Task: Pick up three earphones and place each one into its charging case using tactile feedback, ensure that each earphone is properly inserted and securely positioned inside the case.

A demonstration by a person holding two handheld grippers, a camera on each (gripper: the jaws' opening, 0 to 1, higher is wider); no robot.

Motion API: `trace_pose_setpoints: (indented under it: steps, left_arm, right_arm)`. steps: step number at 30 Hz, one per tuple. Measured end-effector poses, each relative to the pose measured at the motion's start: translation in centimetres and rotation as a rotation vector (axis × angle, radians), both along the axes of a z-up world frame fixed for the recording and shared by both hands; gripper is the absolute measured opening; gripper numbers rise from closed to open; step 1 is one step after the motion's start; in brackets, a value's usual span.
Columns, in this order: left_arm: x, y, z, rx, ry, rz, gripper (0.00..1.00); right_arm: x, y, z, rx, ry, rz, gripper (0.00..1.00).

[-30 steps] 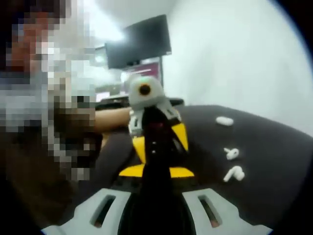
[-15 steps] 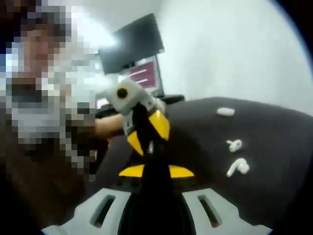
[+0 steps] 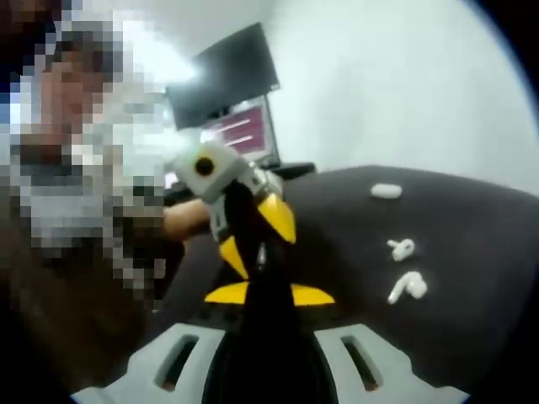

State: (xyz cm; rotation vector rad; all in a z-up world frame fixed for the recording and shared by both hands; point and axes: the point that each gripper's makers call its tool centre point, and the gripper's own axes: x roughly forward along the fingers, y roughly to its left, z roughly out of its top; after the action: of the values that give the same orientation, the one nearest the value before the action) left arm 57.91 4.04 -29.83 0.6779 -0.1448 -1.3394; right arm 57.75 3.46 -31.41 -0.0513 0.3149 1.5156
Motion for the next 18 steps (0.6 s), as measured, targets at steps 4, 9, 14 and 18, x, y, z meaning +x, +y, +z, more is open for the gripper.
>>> trace_pose_setpoints:
  steps: [4, 9, 14, 18]
  left_arm:
    - [0.5, 0.0, -0.2, 0.003, 0.011, 0.012, 0.27]
    - [1.4, 0.3, -0.6, 0.009, 0.067, 0.060, 0.29]
    - [2.0, 0.5, -0.6, -0.002, 0.087, 0.086, 0.28]
    - [2.2, 0.5, -0.6, -0.019, 0.121, 0.098, 0.29]
  right_arm:
    - [0.8, -0.2, -0.4, -0.034, -0.128, -0.030, 0.27]
    - [1.2, -0.4, -0.1, -0.037, -0.192, -0.053, 0.32]
    - [1.5, -0.4, -0.5, -0.069, -0.217, -0.064, 0.34]
    - [1.7, -0.5, -0.4, -0.068, -0.216, -0.072, 0.35]
